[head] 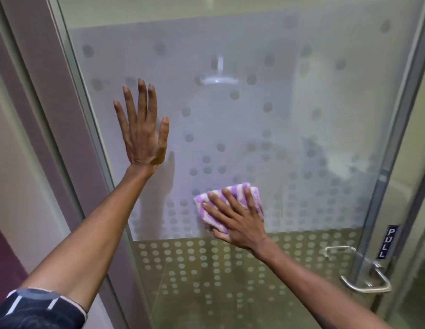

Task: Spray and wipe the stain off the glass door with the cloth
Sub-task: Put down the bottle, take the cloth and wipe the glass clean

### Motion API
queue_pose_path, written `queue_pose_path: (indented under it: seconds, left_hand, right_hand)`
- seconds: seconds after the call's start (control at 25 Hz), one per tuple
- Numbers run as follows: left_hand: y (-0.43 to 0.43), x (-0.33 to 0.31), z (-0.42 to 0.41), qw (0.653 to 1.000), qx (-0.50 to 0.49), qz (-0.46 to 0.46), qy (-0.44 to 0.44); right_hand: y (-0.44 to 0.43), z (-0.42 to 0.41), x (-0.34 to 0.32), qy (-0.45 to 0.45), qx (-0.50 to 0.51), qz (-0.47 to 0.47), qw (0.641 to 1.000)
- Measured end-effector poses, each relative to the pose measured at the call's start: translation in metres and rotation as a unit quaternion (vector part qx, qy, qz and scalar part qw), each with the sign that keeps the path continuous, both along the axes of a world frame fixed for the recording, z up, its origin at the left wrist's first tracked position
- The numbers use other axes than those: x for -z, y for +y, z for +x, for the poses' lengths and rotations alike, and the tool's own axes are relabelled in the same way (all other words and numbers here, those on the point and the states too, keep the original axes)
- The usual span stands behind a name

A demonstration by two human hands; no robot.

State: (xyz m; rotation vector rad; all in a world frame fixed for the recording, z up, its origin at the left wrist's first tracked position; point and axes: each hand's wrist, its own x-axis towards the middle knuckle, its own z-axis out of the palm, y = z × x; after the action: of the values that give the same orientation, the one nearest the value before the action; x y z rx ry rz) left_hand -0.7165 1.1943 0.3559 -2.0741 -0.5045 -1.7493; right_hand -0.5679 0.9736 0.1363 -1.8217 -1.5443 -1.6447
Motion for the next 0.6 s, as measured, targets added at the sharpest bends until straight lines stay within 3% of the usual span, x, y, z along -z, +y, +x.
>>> queue_pose_path:
  seconds: [0.2, 0.4, 0.52, 0.6]
  left_hand:
    - [-0.006, 0.0, -0.002, 1.0, -0.008, -0.013, -0.003]
    - [-0.009, 0.001, 0.003, 1.0, -0.018, -0.013, -0.021]
    - [-0.007, 0.002, 0.004, 0.999, -0.017, -0.011, -0.025]
    - [-0.007, 0.001, 0.003, 1.0, -0.015, -0.009, -0.025]
  right_hand:
    - [-0.078, 0.068, -0.025, 0.083, 0.086, 0.121, 0.985]
    - [-0.063, 0.063, -0.14, 0.256, 0.116, 0.31, 0.908]
    - [-0.009, 0.021, -0.169, 0.186, 0.061, 0.288, 0.937]
    - [0.016, -0.002, -0.152, 0.121, -0.003, 0.228, 0.966]
